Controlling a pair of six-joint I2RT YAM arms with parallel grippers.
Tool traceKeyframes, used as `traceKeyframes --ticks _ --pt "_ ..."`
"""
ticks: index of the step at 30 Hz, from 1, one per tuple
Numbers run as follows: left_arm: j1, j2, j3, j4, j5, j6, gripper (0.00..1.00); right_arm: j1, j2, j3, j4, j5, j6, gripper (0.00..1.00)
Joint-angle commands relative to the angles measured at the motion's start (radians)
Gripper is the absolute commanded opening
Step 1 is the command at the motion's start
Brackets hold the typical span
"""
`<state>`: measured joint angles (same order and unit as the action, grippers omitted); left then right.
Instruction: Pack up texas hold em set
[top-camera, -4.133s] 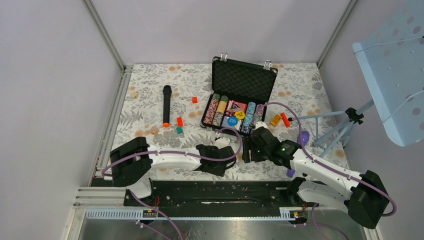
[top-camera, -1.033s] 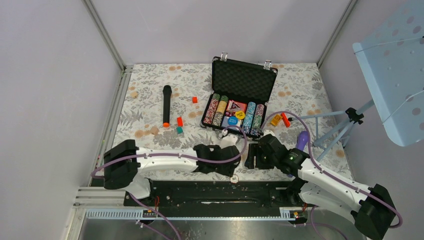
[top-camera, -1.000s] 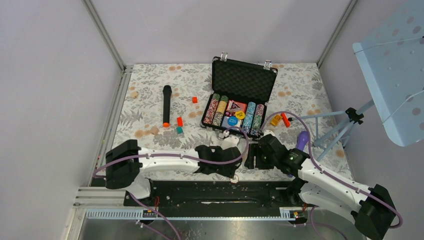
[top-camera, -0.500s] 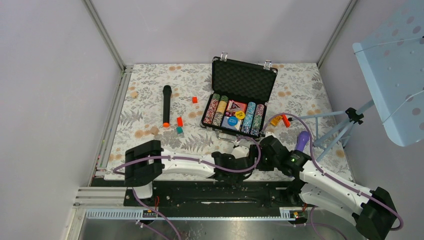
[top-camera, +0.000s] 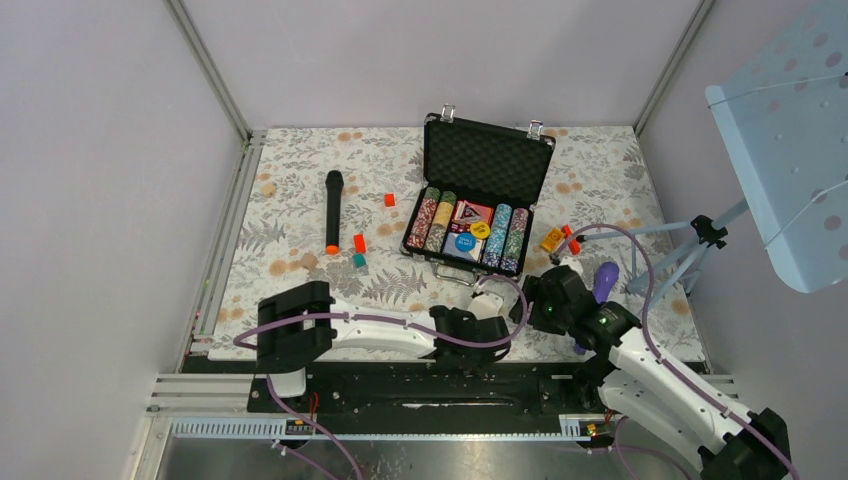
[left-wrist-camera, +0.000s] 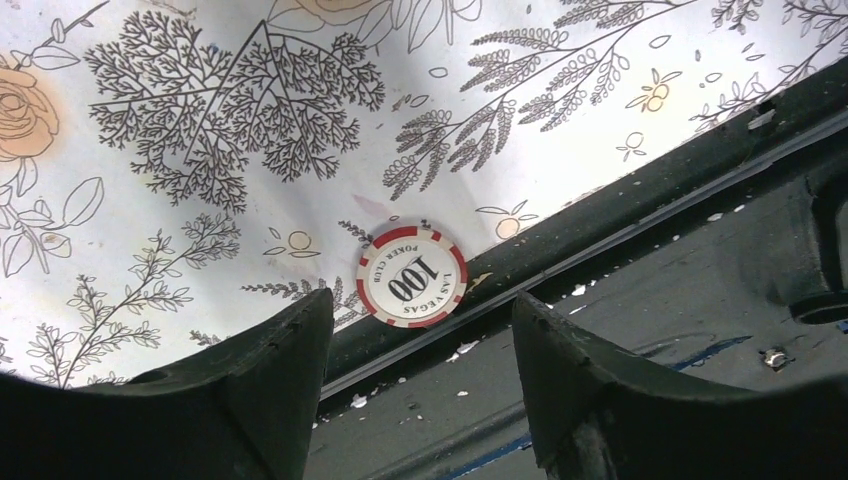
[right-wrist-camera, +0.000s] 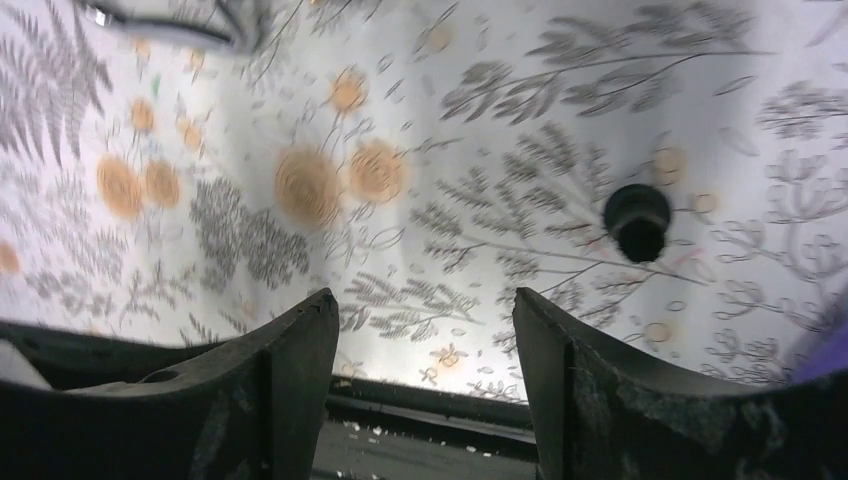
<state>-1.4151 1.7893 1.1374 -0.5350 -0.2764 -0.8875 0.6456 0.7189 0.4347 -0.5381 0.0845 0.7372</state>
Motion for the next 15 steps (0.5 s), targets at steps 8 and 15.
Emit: traceKeyframes --ticks 8,15 --pt "-0.008 0.021 0.044 0.022 -0.034 0.007 0.64 -0.154 0.011 0.084 -0.060 0.032 -0.059 0.72" --pt "-0.007 0.035 0.035 0.021 -0.042 0.007 0.60 -0.253 0.040 0.103 -0.054 -0.035 -0.095 0.72"
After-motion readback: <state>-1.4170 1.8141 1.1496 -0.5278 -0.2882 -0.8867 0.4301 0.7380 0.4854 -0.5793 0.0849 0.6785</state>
